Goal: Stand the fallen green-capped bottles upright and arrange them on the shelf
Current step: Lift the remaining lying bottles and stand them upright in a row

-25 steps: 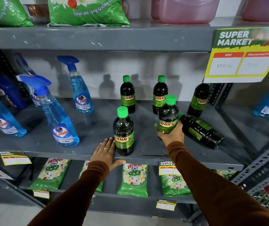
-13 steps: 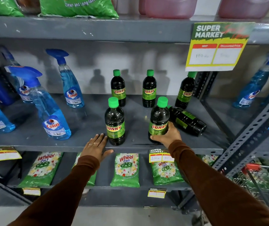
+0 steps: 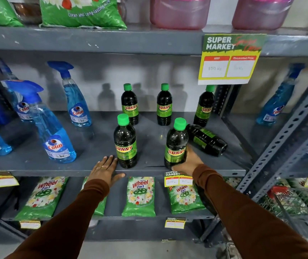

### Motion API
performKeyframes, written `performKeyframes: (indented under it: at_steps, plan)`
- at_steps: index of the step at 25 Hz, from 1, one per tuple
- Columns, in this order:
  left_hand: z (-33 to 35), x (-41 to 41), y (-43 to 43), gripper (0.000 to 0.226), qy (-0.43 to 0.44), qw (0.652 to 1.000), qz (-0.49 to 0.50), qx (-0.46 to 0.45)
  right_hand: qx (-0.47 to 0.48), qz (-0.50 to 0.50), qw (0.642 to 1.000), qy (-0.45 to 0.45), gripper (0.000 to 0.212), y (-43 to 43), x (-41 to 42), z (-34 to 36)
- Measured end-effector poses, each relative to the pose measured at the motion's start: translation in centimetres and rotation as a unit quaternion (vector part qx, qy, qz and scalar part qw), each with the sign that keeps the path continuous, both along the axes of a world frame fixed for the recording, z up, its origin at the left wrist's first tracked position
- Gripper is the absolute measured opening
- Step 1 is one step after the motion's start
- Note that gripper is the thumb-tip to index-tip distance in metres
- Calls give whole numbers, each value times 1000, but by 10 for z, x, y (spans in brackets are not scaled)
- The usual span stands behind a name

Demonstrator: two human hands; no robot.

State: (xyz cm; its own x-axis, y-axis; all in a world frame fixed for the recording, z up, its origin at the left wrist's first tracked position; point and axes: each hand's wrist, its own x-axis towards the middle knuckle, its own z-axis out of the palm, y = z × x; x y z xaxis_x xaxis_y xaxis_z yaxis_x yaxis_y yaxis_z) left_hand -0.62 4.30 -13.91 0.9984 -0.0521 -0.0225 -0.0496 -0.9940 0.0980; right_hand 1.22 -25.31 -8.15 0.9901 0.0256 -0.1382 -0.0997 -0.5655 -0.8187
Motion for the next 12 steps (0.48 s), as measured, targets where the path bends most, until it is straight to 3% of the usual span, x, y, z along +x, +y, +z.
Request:
performKeyframes:
  at_steps: [3,5,7,9,12]
  plan:
    - [0,1,-2,140,3,1000,9,-3,-26,-10,1000,4,76,-10,9,-4]
    - [-2,1,-3,141,-3,1000,16,-6,-82,-73,991,-82,52,-19,10,1]
    - [-4,0,-4,138,-14,1000,22,-9,-201,-115,943,-240,39,-23,18,-4]
    - [-5,-2,-5,134,-29,999,20,-10,-308,-126,895,-298,41,-31,41,-9]
    - [-8,-6,-4,125,-44,999,18,-8,-392,-123,895,-173,52,-39,62,-7]
